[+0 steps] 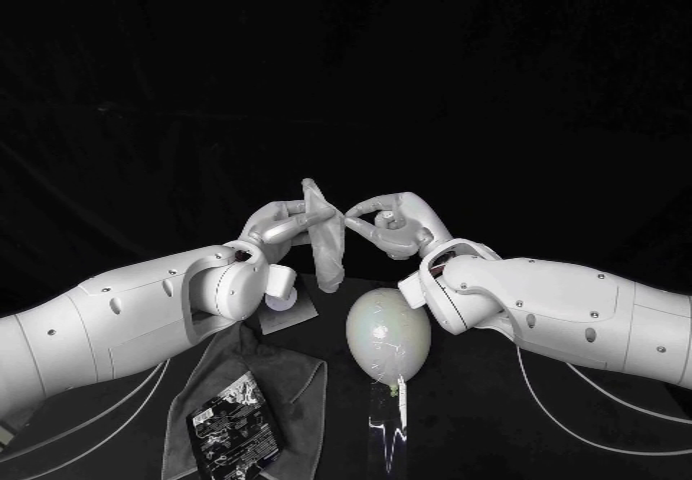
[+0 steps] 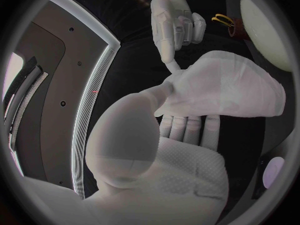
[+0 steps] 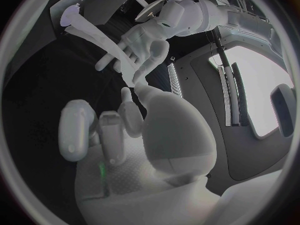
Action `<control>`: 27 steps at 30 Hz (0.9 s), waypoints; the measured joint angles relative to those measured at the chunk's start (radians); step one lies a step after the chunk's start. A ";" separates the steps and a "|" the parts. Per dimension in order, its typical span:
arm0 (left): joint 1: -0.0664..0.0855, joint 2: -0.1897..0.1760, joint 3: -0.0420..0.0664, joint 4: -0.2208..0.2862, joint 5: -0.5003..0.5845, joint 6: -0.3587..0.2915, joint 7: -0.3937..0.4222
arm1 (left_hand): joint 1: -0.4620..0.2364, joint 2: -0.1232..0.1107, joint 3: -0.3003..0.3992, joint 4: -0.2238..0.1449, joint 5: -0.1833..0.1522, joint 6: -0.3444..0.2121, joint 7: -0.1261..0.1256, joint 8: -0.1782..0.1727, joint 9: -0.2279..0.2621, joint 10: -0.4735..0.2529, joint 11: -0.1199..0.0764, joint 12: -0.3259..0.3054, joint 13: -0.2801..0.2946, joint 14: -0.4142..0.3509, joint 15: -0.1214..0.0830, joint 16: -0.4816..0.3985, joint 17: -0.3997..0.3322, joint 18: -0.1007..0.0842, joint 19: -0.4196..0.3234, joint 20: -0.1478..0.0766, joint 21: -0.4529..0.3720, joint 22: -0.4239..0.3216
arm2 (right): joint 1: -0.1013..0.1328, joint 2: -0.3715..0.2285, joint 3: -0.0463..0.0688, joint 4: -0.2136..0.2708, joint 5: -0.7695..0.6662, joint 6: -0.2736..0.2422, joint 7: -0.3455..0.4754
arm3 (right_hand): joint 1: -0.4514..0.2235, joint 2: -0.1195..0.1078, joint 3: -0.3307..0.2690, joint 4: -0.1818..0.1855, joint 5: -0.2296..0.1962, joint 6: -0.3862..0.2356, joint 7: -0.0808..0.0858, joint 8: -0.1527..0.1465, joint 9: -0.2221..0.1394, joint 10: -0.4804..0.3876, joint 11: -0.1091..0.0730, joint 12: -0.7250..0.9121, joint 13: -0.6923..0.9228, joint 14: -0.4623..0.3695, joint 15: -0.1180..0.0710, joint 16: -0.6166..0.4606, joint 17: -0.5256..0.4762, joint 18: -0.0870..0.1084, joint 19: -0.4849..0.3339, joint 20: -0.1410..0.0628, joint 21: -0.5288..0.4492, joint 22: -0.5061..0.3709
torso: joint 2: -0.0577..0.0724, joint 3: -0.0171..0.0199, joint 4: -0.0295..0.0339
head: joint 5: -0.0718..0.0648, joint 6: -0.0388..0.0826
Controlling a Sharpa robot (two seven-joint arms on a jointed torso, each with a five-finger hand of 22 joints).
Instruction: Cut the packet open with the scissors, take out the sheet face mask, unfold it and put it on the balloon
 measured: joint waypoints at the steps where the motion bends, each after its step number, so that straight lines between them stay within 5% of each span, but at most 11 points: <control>1: 0.000 0.000 0.000 0.000 0.000 0.000 0.000 | 0.000 0.000 0.000 0.000 0.000 0.000 0.000 0.000 0.000 0.000 0.000 0.000 0.000 0.000 0.000 0.000 0.000 0.000 0.000 0.000 0.000 0.000 | 0.000 0.002 0.000 -0.001 -0.001 -0.001 -0.001 | 0.000 0.000 0.000 0.000 0.000 0.000 0.000 0.000 0.000 0.000 0.000 0.000 0.000 0.000 0.000 0.000 0.000 0.000 0.000 0.000 0.000 0.000 | 0.000 0.0000 0.0001 | 0.000 0.001; 27: 0.000 0.002 0.000 0.009 0.000 0.000 0.000 | 0.000 0.000 0.000 0.000 0.000 -0.001 0.000 0.001 0.004 0.000 0.000 0.000 -0.001 0.000 0.000 0.004 0.000 -0.001 0.000 0.000 0.000 0.001 | 0.001 0.021 0.000 -0.009 -0.032 -0.027 -0.027 | 0.028 0.007 0.007 -0.024 0.000 0.016 -0.004 -0.004 -0.002 0.000 0.000 0.012 -0.001 0.000 0.000 -0.001 -0.001 0.000 -0.002 -0.001 0.003 0.000 | 0.000 0.0003 -0.0005 | -0.002 0.010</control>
